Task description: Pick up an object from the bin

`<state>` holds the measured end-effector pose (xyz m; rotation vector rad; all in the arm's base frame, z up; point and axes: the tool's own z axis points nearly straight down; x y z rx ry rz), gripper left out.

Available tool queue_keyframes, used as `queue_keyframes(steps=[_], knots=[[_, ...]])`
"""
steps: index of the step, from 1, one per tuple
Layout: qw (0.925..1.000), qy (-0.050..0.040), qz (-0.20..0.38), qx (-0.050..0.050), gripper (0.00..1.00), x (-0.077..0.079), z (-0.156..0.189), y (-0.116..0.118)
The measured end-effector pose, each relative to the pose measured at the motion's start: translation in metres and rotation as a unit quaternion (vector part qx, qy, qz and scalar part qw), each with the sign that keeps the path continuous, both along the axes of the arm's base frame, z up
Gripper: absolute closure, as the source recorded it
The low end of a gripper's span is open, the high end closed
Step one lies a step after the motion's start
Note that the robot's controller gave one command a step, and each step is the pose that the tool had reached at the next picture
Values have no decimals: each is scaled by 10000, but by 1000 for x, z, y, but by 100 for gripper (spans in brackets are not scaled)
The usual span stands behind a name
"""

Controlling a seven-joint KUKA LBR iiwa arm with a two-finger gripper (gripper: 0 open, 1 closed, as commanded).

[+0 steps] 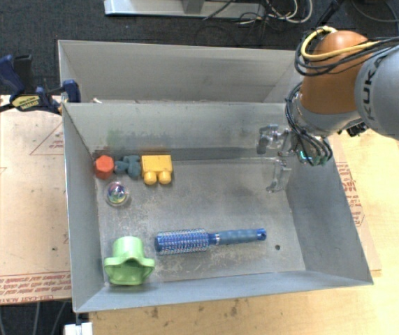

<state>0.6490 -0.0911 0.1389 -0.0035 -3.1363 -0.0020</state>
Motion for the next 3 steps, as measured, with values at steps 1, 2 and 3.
queue_keyframes(steps=[1,2,3], knots=[[9991,9,433,14,0,-86,-25,55],[9885,-13,1511,11,0,-132,-70,86],[9884,-31,1516,2,100,-131,-69,85]])
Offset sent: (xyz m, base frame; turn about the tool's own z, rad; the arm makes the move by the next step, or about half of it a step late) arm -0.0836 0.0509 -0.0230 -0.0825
